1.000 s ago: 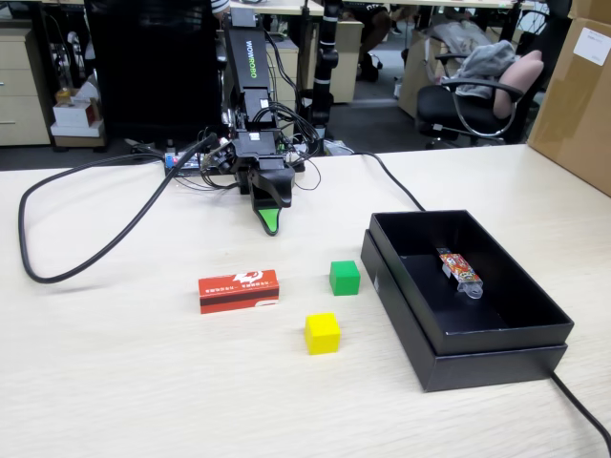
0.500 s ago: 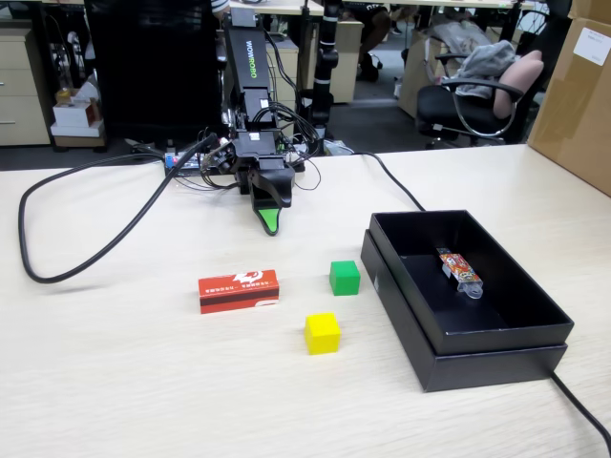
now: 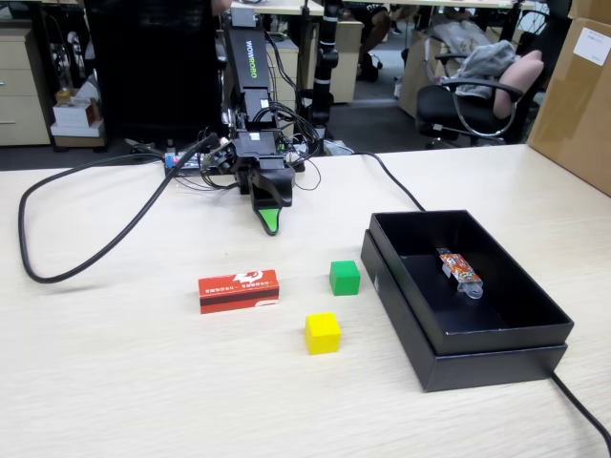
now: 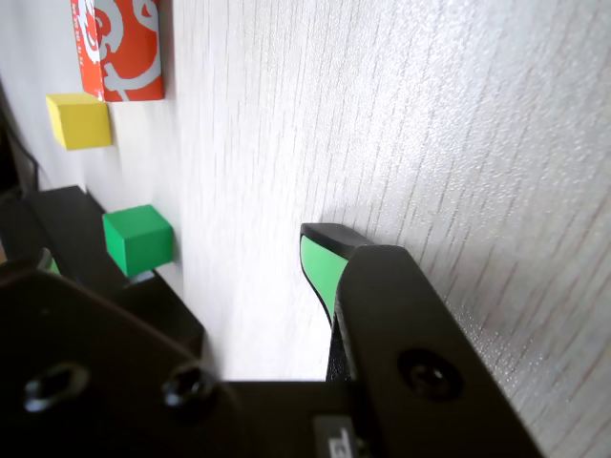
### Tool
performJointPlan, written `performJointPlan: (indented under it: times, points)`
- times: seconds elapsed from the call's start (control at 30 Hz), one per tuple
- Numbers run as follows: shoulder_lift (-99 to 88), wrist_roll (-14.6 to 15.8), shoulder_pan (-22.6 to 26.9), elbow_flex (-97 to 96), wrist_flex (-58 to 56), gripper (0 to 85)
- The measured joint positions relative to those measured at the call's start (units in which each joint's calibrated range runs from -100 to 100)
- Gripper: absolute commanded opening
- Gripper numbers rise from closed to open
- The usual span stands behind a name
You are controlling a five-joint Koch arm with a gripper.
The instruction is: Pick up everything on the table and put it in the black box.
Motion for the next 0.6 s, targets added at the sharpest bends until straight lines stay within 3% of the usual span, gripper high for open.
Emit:
performJointPlan:
  times: [0.6]
  points:
    - [0.5,0.2,0.7,30.0,-46.1,48.4]
